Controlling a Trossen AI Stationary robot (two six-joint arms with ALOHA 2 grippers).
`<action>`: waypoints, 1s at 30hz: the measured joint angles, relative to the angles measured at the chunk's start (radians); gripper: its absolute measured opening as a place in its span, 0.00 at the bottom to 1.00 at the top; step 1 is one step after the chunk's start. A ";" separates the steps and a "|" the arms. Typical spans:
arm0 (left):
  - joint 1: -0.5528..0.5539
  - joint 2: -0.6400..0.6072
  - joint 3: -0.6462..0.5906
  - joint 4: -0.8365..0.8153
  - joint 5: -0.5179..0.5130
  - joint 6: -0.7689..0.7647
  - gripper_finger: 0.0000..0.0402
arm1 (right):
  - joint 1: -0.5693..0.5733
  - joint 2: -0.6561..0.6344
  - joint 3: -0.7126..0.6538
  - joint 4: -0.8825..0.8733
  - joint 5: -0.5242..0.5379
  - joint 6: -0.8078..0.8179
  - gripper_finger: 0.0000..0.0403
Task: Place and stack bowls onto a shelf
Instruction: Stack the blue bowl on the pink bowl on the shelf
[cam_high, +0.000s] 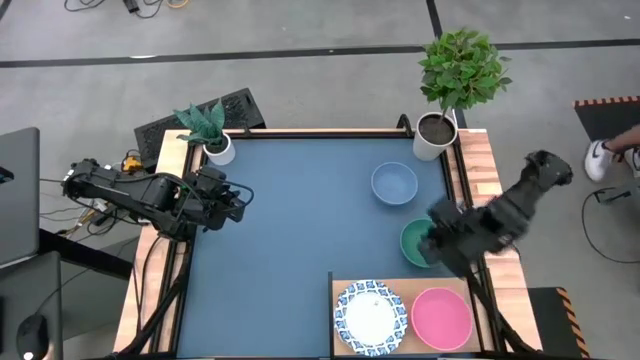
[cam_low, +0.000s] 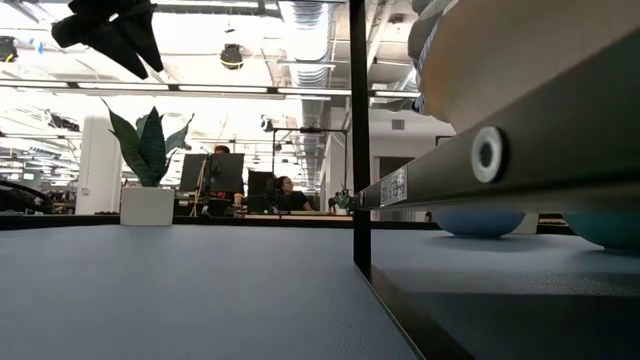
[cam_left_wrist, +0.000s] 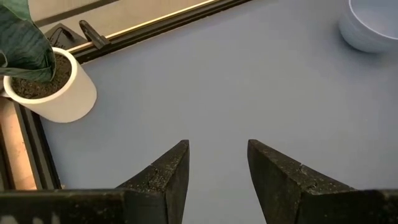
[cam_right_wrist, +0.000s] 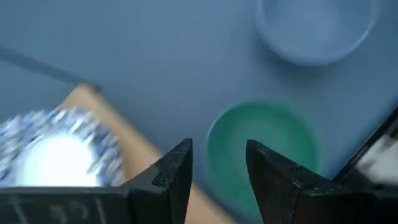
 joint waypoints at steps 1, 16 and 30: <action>0.000 0.000 0.000 0.000 0.000 0.000 0.37 | -0.063 0.001 0.000 0.007 0.000 -0.077 0.43; 0.000 0.000 0.000 0.000 0.001 0.000 0.37 | -0.754 0.216 0.000 0.309 -0.188 -1.168 0.44; -0.001 0.000 0.000 0.000 0.019 0.013 0.37 | -0.977 0.302 -0.273 0.579 -0.382 -1.356 0.44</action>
